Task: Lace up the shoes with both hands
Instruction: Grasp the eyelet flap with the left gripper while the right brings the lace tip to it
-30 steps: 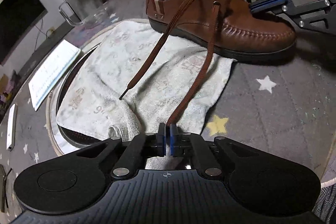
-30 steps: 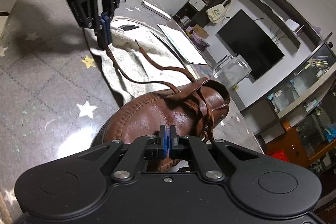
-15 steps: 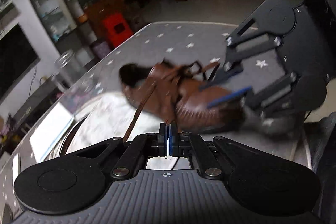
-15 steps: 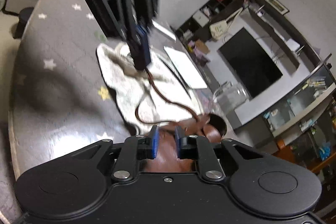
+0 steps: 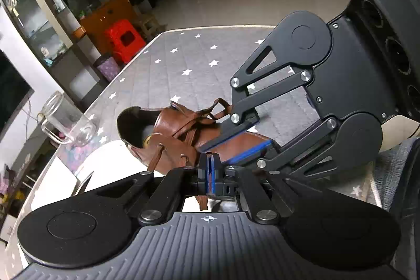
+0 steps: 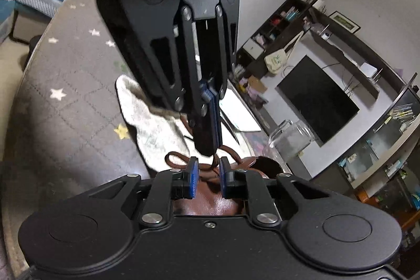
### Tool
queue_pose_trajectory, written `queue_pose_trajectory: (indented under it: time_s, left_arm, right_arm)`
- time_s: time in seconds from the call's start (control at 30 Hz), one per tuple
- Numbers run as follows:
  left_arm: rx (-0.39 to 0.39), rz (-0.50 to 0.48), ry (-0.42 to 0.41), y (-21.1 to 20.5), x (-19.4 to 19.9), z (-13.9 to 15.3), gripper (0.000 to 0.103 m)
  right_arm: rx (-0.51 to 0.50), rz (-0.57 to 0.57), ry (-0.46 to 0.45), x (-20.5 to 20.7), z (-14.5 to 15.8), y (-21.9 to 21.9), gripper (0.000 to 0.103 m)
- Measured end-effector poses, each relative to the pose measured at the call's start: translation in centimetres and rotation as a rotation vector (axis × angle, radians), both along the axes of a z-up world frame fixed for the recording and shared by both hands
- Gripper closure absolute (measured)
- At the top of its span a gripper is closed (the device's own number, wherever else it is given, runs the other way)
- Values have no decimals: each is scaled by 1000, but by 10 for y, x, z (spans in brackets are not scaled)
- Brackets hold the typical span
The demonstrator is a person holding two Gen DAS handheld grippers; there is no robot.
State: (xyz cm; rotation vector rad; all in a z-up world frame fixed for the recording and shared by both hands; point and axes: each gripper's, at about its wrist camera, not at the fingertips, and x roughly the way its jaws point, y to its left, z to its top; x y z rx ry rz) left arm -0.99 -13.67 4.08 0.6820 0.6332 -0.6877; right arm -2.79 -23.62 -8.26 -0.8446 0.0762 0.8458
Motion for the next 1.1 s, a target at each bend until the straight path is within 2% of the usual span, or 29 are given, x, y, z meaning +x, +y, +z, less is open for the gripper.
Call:
queue_pose_trajectory:
  time_s: [0.13, 0.27, 0.37, 0.53, 0.63, 0.7, 0.8, 0.93, 1.0, 1.1]
  left_arm:
    - [-22, 5, -6, 1, -1, 3, 100]
    - [-72, 37, -49, 8, -5, 8, 100]
    - [-86, 35, -38, 10, -8, 4, 99]
    - [-44, 8, -45, -6, -10, -18, 97]
    - [-43, -10, -56, -16, -5, -27, 91]
    - [-39, -22, -71, -20, -3, -31, 79]
    - [-43, -35, -82, -24, 1, -38, 77]
    - [-57, -35, -90, -27, 7, -45, 77]
    - [-71, -25, -78, -27, 10, -46, 94]
    - [-110, -7, -54, -22, 13, -45, 97]
  right_arm:
    - [44, -21, 34, 8, -2, -6, 99]
    - [118, -105, 112, 15, 8, -21, 100]
    - [180, -158, 196, 24, 13, -33, 100]
    - [241, -195, 279, 28, 17, -49, 100]
    - [246, -198, 282, 25, 20, -52, 100]
    - [252, -195, 289, 24, 23, -54, 100]
    - [269, -194, 317, 23, 28, -58, 99]
    - [301, -191, 367, 25, 35, -64, 99]
    - [302, -199, 367, 25, 35, -66, 99]
    - [304, -210, 367, 24, 35, -70, 99]
